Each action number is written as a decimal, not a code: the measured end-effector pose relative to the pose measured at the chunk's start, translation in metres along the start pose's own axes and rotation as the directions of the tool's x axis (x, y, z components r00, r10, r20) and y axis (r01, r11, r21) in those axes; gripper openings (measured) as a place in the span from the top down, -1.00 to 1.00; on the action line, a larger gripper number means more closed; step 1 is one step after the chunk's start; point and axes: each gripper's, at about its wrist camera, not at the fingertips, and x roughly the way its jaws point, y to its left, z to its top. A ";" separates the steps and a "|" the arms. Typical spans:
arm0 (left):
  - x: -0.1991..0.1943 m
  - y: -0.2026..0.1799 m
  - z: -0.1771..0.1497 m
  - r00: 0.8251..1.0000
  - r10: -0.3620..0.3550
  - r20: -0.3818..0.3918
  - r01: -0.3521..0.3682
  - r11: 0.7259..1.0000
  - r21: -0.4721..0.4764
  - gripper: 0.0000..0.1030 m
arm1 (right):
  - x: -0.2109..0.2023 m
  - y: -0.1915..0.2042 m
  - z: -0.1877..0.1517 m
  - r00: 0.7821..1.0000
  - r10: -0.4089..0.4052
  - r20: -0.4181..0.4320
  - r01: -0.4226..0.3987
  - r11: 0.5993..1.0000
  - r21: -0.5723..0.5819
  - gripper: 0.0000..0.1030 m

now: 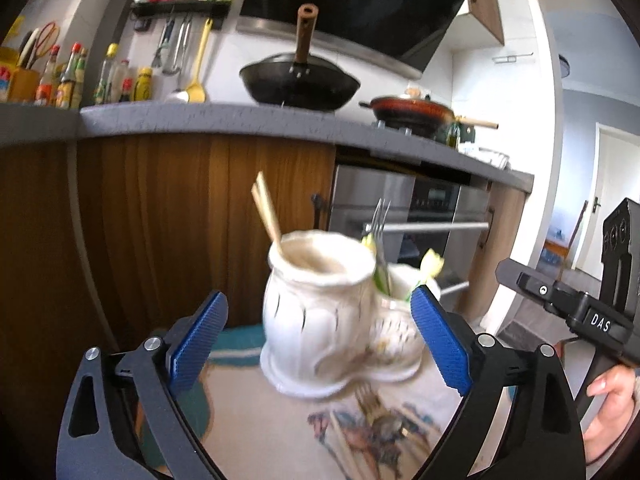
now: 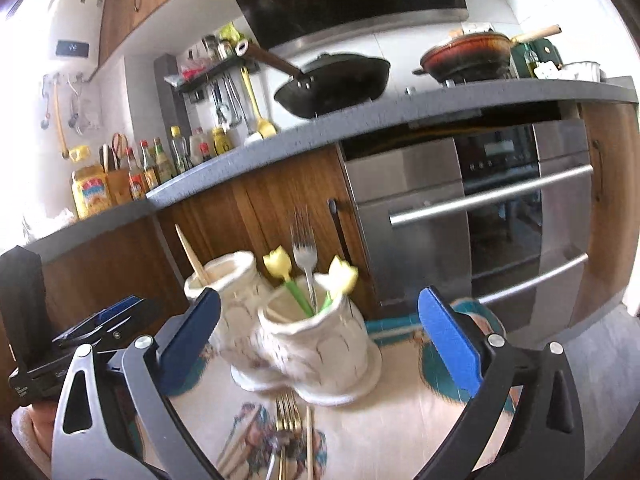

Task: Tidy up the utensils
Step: 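Open both tools and withdraw them from the holder, then grasp a chopstick with the left tool while the right tool grasps a silver spoon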

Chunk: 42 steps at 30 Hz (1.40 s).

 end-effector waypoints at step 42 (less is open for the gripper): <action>0.036 -0.034 -0.102 0.836 0.057 -0.545 0.049 0.983 0.178 -0.22 | 0.009 0.009 -0.067 0.945 -0.102 -0.311 0.089 0.994 -0.055 -0.90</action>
